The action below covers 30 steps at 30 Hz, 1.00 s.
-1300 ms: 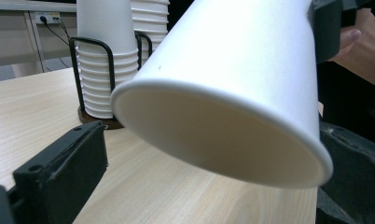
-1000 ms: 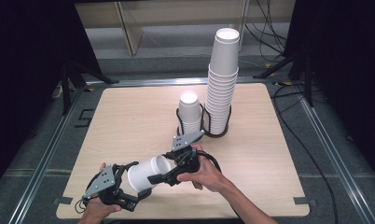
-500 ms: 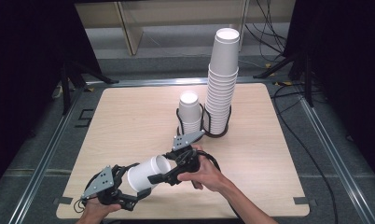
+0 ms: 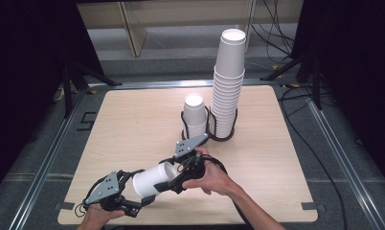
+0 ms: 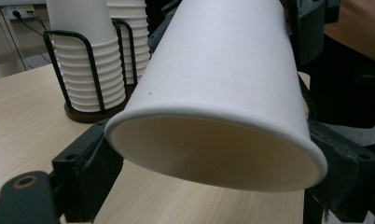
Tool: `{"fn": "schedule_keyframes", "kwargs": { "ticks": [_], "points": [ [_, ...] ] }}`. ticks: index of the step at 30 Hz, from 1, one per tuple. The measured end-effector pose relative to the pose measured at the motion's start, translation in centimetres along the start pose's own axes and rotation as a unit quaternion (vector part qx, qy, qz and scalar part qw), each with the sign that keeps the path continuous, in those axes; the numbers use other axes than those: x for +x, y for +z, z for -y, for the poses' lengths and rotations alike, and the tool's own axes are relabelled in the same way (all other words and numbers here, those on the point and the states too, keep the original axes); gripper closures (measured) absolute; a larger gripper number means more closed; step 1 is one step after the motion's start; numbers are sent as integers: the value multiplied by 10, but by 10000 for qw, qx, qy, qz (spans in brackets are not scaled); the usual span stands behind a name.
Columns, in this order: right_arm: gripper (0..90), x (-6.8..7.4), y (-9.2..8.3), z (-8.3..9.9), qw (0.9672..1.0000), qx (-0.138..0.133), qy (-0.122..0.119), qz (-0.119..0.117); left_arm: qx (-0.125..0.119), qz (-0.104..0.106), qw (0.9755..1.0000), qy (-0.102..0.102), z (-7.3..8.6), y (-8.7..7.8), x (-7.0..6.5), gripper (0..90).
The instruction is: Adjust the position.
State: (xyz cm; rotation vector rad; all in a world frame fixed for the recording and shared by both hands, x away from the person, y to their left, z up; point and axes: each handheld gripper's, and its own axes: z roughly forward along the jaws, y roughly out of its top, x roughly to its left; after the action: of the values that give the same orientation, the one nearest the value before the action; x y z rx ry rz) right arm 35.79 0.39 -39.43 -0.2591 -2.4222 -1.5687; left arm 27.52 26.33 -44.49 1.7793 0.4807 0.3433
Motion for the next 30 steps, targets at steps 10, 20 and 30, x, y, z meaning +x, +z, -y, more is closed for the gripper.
{"fn": "schedule_keyframes", "kwargs": {
  "ticks": [10, 20, 30],
  "points": [
    [155, 17, -14, -15, 9929, 720, -642, 692, 552, -101, 9981, 249, 3, 5, -2, 125],
    [159, 33, 4, -17, 9667, 1862, -1501, 906, 908, -48, 9947, 471, 4, 10, -9, 125],
    [178, 36, 18, -13, 9513, 2332, -1825, 861, 968, 110, 9934, 610, 4, 12, -12, 124]
  ]
}}
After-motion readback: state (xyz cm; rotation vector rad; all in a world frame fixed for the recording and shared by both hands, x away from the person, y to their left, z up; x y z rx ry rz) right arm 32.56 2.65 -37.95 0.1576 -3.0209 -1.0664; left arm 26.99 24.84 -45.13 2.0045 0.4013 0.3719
